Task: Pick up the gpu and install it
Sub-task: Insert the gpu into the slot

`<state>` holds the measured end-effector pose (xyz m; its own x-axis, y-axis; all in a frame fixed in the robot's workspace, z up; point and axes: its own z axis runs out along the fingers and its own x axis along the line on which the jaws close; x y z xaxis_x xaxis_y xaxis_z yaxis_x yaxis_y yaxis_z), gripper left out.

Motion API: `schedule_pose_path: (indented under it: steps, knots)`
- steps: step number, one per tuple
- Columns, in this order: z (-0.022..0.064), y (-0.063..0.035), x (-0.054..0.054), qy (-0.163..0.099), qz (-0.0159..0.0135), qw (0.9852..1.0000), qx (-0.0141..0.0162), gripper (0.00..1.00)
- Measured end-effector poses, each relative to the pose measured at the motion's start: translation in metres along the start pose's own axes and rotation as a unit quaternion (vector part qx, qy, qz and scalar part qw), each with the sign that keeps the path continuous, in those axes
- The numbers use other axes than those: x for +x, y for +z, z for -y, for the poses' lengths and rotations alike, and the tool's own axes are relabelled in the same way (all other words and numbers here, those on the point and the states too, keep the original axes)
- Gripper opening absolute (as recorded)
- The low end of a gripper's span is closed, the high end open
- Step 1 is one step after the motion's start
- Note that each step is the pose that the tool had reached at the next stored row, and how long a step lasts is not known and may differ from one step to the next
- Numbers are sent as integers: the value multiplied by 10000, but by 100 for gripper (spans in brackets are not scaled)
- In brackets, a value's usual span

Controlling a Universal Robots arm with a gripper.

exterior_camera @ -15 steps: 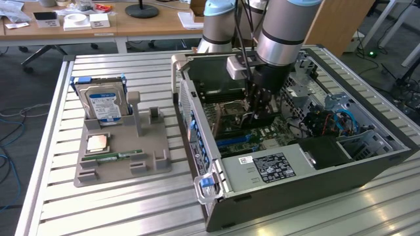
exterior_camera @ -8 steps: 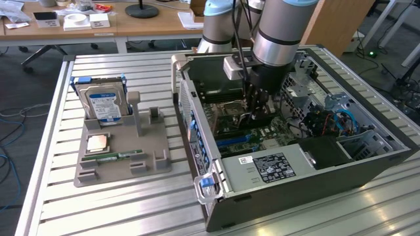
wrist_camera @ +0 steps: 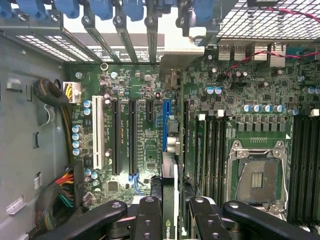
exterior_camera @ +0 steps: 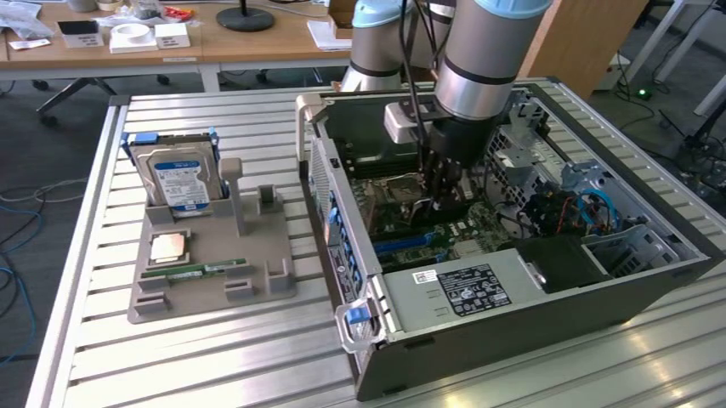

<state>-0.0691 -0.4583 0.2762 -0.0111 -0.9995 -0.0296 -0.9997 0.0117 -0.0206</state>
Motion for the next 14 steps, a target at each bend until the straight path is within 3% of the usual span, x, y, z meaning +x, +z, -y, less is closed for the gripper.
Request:
schedule_pose_path:
  steps: [14]
  knots:
    - [-22,17,40,0,0,10000,0,26]
